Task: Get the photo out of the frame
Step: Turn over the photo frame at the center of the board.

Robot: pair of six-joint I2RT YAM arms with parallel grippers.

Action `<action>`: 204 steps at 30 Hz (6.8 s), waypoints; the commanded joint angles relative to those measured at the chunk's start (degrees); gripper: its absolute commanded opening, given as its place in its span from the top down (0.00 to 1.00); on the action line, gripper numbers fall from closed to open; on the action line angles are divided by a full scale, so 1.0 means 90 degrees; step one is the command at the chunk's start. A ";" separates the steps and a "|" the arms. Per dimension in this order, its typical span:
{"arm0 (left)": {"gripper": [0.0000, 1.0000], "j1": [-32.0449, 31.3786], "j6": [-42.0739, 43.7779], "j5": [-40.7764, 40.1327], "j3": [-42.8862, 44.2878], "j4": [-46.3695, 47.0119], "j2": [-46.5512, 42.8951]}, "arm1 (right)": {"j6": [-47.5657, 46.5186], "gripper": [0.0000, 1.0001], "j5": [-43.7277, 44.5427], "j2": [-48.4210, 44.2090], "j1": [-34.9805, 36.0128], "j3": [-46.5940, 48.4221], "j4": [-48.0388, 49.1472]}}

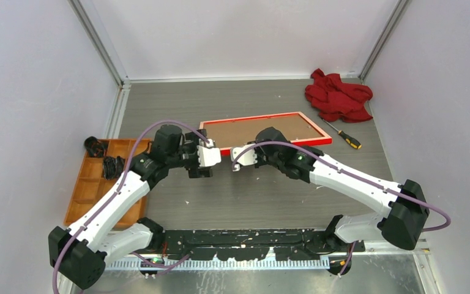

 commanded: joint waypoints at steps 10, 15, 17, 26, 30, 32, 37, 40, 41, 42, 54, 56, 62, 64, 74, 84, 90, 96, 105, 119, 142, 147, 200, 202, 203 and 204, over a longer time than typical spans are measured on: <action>0.00 0.0201 -0.0843 -0.1328 0.1001 -0.0244 -0.0383 | 0.1154 0.99 -0.0606 0.0200 0.0026 0.1737 -0.1472; 0.00 0.0285 -0.1290 -0.1331 0.1580 -0.0539 -0.0441 | 0.1838 0.99 -0.0756 0.0529 0.0024 0.2776 -0.2300; 0.00 0.0305 -0.1409 -0.1301 0.1806 -0.0658 -0.0431 | 0.1941 0.99 -0.0880 0.0642 0.0026 0.3073 -0.2592; 0.00 0.0331 -0.1682 -0.1435 0.2396 -0.0910 -0.0397 | 0.2802 0.99 -0.1329 0.1042 0.0022 0.4077 -0.3137; 0.00 0.0336 -0.1813 -0.1454 0.2628 -0.1043 -0.0384 | 0.3270 0.99 -0.1405 0.1386 0.0020 0.4695 -0.3470; 0.00 0.0336 -0.1896 -0.1472 0.2736 -0.1077 -0.0373 | 0.3434 0.99 -0.1439 0.1585 0.0012 0.5056 -0.3642; 0.00 0.0345 -0.2033 -0.1855 0.2868 -0.1013 -0.0392 | 0.3906 0.99 -0.1418 0.2048 -0.0014 0.5771 -0.3938; 0.00 0.0355 -0.2221 -0.2293 0.2911 -0.0829 -0.0368 | 0.4192 0.99 -0.1355 0.2273 -0.0056 0.6126 -0.4004; 0.00 0.0362 -0.2285 -0.2432 0.2931 -0.0770 -0.0356 | 0.4286 0.99 -0.1308 0.2339 -0.0057 0.6250 -0.4028; 0.00 0.0372 -0.2342 -0.2631 0.2954 -0.0707 -0.0346 | 0.4392 0.99 -0.1299 0.2403 -0.0086 0.6382 -0.4056; 0.00 0.0541 -0.2798 -0.3620 0.3012 -0.0354 -0.0152 | 0.5712 0.99 -0.1491 0.2967 -0.0701 0.7625 -0.4032; 0.00 0.0541 -0.2809 -0.3602 0.2970 -0.0338 -0.0109 | 0.6025 0.99 -0.1724 0.3060 -0.1009 0.7844 -0.4020; 0.00 0.0541 -0.2877 -0.3436 0.2851 -0.0244 0.0030 | 0.6810 0.99 -0.2558 0.3226 -0.2058 0.8177 -0.3931; 0.00 0.0541 -0.2890 -0.3368 0.2805 -0.0192 0.0093 | 0.6882 0.99 -0.2715 0.3266 -0.2276 0.8246 -0.3930; 0.00 0.0541 -0.2972 -0.3178 0.2577 -0.0092 0.0125 | 0.7413 0.99 -0.2952 0.3445 -0.3197 0.8463 -0.3745; 0.00 0.0541 -0.2984 -0.3066 0.2286 0.0087 0.0173 | 0.8070 0.99 -0.3658 0.3524 -0.4145 0.8382 -0.3476; 0.00 0.0541 -0.2986 -0.2995 0.2088 0.0214 0.0264 | 0.8381 0.99 -0.3953 0.3236 -0.4741 0.7565 -0.2942; 0.00 0.0541 -0.3002 -0.2877 0.1980 0.0326 0.0382 | 0.8514 0.99 -0.4523 0.3356 -0.5436 0.7241 -0.2874; 0.00 0.0541 -0.3105 -0.2377 0.1784 0.0546 0.0688 | 0.8596 0.99 -0.5217 0.3153 -0.6281 0.5816 -0.2341; 0.00 0.0541 -0.3575 -0.0980 0.1275 0.1637 0.1429 | 0.8861 0.99 -0.6569 0.3596 -0.7651 0.4345 -0.1835; 0.00 0.0540 -0.6416 0.0601 0.0659 0.5553 0.4106 | 0.8156 0.99 -0.7300 0.5356 -0.7859 0.3968 -0.1876; 0.00 0.0531 -0.6971 0.0464 0.0838 0.5819 0.4668 | 0.8036 0.99 -0.7198 0.5540 -0.7783 0.3937 -0.1937; 0.00 -0.0173 -0.8260 0.0536 0.0417 0.6384 0.5816 | 0.7539 0.22 -0.4882 0.5160 -0.7457 0.4165 -0.2219; 0.00 -0.0173 -0.8236 0.0580 0.0397 0.6383 0.5782 | 0.7541 0.22 -0.4841 0.5117 -0.7261 0.4168 -0.2161; 0.00 -0.0177 -0.8231 0.0609 0.0392 0.6384 0.5774 | 0.7545 0.22 -0.4830 0.5093 -0.7167 0.4161 -0.2098; 0.00 -0.0173 -0.8230 0.0646 0.0384 0.6385 0.5779 | 0.7575 0.22 -0.4821 0.5080 -0.7067 0.4152 -0.2043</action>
